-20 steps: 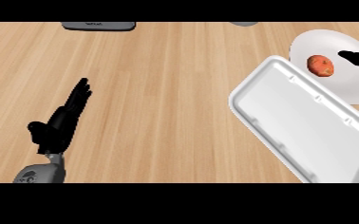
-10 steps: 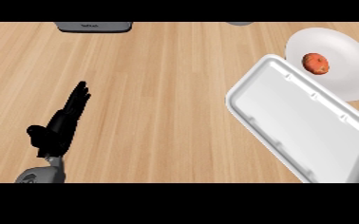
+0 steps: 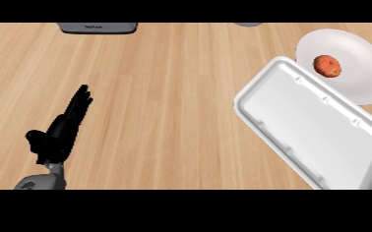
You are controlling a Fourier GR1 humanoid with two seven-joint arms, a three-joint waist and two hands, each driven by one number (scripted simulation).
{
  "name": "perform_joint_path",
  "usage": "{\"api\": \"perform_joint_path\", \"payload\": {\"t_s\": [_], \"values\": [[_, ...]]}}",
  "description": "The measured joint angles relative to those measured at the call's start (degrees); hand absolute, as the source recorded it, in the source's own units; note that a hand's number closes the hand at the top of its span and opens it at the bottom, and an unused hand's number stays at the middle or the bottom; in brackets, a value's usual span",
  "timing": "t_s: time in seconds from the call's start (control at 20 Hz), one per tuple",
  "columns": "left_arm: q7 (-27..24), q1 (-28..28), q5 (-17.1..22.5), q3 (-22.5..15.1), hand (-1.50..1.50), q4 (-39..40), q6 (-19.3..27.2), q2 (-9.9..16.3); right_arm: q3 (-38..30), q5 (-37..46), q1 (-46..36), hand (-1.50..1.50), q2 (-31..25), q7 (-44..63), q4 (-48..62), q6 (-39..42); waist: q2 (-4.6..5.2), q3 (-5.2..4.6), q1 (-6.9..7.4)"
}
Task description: Pick the squash from the tray and place it in the plate
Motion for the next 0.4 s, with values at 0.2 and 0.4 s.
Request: {"api": "perform_joint_path", "payload": {"t_s": [0.2, 0.4], "values": [[0.3, -0.9, 0.1, 0.2, 0.0, 0.4, -0.1, 0.0, 0.2, 0.0, 3.0, -1.5, -1.5, -3.1, 1.3, 2.9, 0.11, 0.08, 0.27], [-0.3, -1.6, -0.1, 0.2, 0.0, 1.4, -0.3, -0.1, 0.7, 0.2, 4.5, -1.5, -1.5, -5.1, 2.1, 3.3, 0.13, 0.1, 0.29]]}}
